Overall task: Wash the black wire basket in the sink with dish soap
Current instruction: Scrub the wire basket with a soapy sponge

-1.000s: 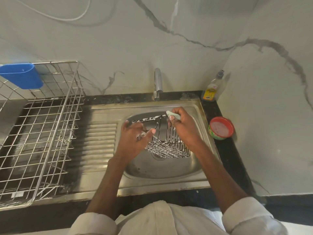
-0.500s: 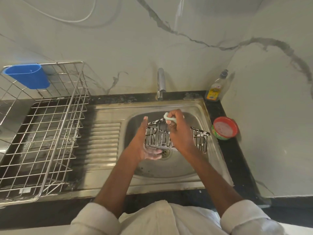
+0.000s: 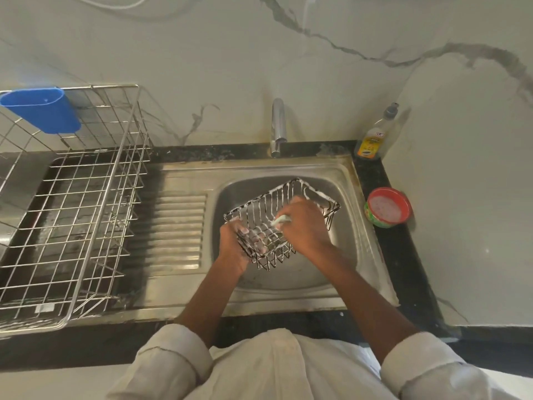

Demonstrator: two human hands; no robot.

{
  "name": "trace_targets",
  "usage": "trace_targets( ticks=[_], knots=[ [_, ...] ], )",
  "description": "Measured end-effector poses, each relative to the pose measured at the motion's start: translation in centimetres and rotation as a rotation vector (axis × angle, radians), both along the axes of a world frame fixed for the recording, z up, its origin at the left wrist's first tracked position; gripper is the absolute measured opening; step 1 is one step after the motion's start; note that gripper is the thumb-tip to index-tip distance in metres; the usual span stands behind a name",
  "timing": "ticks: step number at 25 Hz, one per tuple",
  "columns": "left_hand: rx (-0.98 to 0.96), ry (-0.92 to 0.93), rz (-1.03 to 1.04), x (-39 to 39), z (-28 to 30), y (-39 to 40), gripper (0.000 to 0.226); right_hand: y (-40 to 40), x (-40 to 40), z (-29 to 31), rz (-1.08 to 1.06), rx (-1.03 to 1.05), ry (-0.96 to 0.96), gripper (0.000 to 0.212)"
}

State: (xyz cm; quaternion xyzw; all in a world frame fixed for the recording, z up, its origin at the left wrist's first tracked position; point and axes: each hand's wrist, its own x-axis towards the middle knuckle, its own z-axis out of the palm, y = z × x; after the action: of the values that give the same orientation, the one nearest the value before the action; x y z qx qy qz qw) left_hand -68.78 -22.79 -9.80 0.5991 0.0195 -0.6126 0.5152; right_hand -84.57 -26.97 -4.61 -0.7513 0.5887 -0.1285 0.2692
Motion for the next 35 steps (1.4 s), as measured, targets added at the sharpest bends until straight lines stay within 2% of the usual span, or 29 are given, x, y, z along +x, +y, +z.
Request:
trace_targets(
  ticks=[1,4,6,8,10,12,13,16,18,20,21,24,26,29,30,32,33,34,35],
  knots=[
    [-0.033,0.005,-0.002,0.0,-0.1,0.0,0.043,0.2,0.9,0.1,0.040,0.047,0.018,0.017],
    [-0.127,-0.052,-0.002,-0.5,0.4,0.0,0.025,0.5,3.2,-0.5,0.127,0.071,0.242,0.023],
    [-0.192,-0.045,0.023,-0.8,0.1,-0.5,0.045,1.1,4.5,-1.3,0.142,0.081,0.318,0.022],
    [-0.246,-0.019,0.078,-1.0,0.4,-0.7,0.060,1.7,5.1,-1.5,0.182,0.147,0.312,0.016],
    [-0.289,0.013,0.126,-1.0,0.3,-0.7,0.071,1.1,4.6,-1.2,0.277,0.279,0.230,0.009],
    [-0.327,0.022,0.128,-0.4,0.0,-0.7,0.074,-0.5,3.7,-0.1,0.331,0.518,0.095,0.018],
    [-0.356,0.017,0.109,-0.2,0.1,-0.6,0.072,-1.0,3.6,0.2,0.315,0.573,0.067,0.021],
    [-0.357,-0.072,0.060,0.0,0.8,-0.8,0.060,-0.7,4.6,-0.1,0.168,0.334,0.144,0.018],
    [-0.364,-0.120,0.038,0.0,0.8,-1.1,0.057,0.0,4.7,-0.2,0.164,0.412,0.062,0.017],
    [-0.421,-0.110,0.013,0.3,0.4,-1.0,0.060,-0.1,4.3,0.8,0.119,0.586,-0.125,0.023],
    [-0.444,-0.109,0.003,0.4,0.2,-1.0,0.060,-0.5,4.3,1.1,0.052,0.552,-0.159,0.024],
    [-0.450,-0.127,-0.006,-0.2,0.6,-0.8,0.053,-0.1,5.7,0.4,-0.061,0.252,-0.014,0.027],
    [-0.450,-0.104,0.007,-0.4,0.9,-0.9,0.052,0.7,6.0,-0.2,-0.034,0.272,-0.047,0.027],
    [-0.454,-0.058,0.036,0.0,0.9,-0.9,0.058,0.5,4.8,0.1,-0.004,0.444,-0.150,0.022],
    [-0.460,-0.053,0.040,0.2,1.0,-0.9,0.062,0.5,4.7,0.0,-0.009,0.443,-0.100,0.016],
    [-0.432,-0.054,0.034,-0.1,1.3,-0.7,0.085,0.8,5.0,0.3,-0.055,0.409,-0.042,0.007],
    [-0.404,-0.073,0.008,-0.2,1.0,-0.6,0.096,0.8,5.5,0.5,-0.096,0.428,-0.108,0.006],
    [-0.382,-0.094,-0.006,-0.3,0.9,-0.6,0.096,0.8,5.9,0.6,-0.150,0.453,-0.232,0.008],
    [-0.378,-0.097,-0.004,-0.3,0.9,-0.5,0.086,0.5,6.3,0.8,-0.232,0.463,-0.365,0.011]
  ],
)
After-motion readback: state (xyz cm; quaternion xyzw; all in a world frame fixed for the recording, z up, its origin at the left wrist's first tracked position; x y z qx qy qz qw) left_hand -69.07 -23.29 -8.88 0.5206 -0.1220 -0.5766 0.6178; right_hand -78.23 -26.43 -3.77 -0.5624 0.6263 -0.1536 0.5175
